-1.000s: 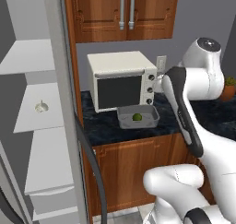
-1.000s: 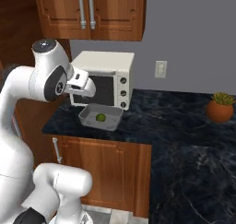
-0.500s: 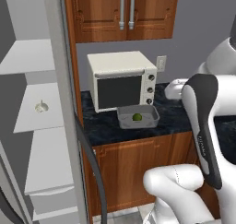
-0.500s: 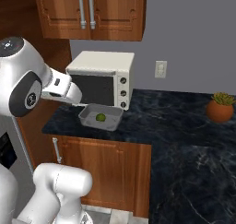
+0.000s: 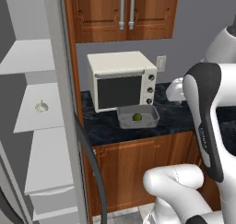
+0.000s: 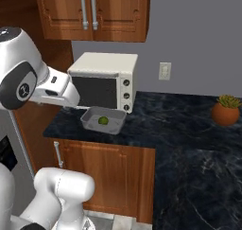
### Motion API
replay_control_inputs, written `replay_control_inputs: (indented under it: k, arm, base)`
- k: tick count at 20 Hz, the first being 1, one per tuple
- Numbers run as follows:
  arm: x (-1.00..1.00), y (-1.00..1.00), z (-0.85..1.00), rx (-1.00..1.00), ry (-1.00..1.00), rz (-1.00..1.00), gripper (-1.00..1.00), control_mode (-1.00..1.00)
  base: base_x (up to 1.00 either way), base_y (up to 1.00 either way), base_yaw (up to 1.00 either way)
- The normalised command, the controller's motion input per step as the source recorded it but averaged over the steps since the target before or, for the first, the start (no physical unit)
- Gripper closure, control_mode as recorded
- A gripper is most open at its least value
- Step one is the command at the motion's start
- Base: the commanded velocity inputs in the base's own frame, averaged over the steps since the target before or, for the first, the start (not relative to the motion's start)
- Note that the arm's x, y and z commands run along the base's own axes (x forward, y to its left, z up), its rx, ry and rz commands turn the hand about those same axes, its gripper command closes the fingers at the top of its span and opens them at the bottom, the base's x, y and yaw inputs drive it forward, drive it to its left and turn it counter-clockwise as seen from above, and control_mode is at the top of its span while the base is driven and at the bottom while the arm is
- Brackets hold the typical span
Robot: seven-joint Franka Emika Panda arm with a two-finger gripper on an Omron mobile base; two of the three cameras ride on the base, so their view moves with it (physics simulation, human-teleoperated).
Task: Take the garlic and lime out of the freezer and place them in the tupperware container on the counter. Then put the tupperware containing the vegetables back in the freezer.
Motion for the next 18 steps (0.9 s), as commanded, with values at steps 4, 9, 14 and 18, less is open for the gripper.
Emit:
replay_control_inputs:
  k: [4,9,14,18]
  arm:
    - [0.00,0.00,0.00,0.00,0.00,0.00,-1.00,-1.00]
    - [-0.06,0.00,0.00,0.00,0.00,0.00,-1.00,1.00]
    - [0.00,0.00,0.00,0.00,0.00,0.00,-1.00,1.00]
    - [0.00,0.00,0.00,0.00,0.00,0.00,-1.00,1.00]
  base:
    - [0.00,0.00,0.00]
    - [-0.32,0.00,0.00]
    - [-1.00,0.00,0.00]
    - [-1.00,0.01,0.00]
